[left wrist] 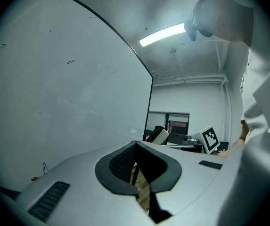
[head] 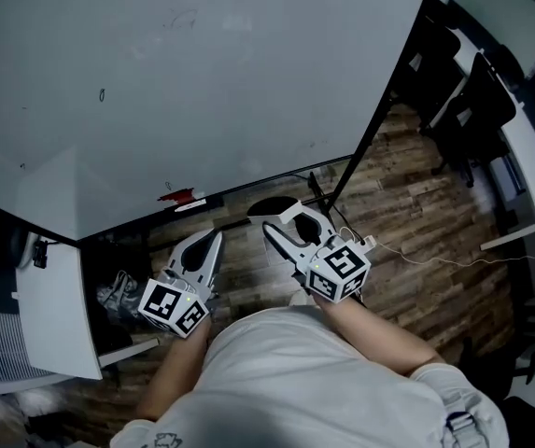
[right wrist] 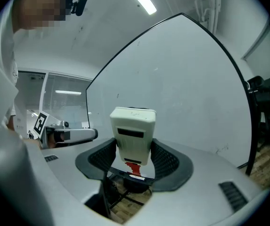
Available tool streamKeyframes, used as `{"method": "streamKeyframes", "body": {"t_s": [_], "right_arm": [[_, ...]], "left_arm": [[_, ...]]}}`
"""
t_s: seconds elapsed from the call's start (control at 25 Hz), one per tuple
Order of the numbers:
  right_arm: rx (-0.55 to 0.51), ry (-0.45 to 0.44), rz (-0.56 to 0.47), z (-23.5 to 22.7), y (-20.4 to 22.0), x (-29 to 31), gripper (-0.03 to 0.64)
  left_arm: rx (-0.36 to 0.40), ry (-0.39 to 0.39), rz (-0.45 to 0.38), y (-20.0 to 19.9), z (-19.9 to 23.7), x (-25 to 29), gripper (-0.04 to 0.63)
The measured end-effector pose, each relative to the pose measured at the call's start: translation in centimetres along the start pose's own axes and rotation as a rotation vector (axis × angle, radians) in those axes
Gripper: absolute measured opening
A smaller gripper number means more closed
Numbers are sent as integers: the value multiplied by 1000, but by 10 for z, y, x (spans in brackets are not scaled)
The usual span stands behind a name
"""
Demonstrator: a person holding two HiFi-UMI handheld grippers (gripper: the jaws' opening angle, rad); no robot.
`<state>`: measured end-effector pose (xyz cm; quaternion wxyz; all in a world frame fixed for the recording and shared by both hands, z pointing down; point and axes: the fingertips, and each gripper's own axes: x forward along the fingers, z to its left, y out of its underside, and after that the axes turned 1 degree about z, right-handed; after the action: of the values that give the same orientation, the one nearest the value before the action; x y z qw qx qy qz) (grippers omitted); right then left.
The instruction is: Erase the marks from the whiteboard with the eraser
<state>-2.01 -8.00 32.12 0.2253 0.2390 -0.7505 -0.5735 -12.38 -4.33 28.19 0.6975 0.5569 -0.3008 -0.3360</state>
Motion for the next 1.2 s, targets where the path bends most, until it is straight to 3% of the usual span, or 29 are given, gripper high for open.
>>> {"method": "streamKeyframes", "body": {"t_s": [0.28,0.64,0.88,1.2], "right_arm": [[10,30,-20,50,8,7,233],[-11,29,-21,121,23,-3,233],[-63,22,25,152,36,-15,233],[-34,16,58,161,42,-40,233]], "left_arm": [[-1,28,-25,-16,7,-57,6],[0,70,-8,-9,12,-132,6],[13,115,25,10,9,-155,6],[0,167,0,9,-14,-154,6]]}}
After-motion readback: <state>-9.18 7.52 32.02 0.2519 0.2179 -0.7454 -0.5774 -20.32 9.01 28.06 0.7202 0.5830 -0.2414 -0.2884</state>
